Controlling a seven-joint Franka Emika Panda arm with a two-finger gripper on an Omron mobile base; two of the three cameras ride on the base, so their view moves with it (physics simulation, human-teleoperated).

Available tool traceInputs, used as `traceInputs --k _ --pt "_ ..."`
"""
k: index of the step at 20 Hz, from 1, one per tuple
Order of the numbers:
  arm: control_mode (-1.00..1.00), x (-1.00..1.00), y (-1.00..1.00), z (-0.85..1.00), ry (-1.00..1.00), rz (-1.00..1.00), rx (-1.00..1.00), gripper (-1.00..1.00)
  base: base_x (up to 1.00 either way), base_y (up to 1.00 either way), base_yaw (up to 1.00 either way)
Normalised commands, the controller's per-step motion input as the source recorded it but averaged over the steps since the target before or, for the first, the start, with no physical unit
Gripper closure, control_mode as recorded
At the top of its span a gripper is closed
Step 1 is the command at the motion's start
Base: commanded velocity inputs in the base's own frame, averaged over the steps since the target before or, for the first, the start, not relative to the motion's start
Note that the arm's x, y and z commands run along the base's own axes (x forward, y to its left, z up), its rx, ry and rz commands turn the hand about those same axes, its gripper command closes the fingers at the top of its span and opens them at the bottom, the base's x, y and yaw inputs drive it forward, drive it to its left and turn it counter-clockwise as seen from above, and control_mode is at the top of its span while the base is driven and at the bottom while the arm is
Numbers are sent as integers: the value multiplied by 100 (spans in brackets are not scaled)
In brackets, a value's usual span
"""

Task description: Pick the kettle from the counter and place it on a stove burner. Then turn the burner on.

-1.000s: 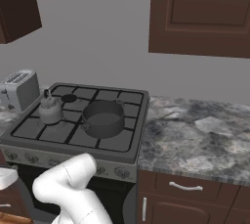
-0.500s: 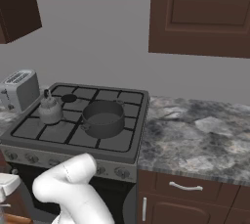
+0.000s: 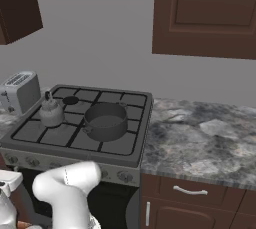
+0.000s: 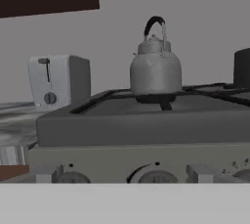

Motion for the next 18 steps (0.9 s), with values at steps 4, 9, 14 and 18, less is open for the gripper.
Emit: traceInputs --k 4,9,14,18 --pt "-100 33 53 -32 -1 -5 1 -100 0 0 0" --pt "-100 2 13 -5 0 -2 0 -100 0 0 0" --pt "-100 4 0 0 -1 0 0 -100 0 0 0" --pt "-100 28 0 -3 -3 0 -1 -100 0 0 0"
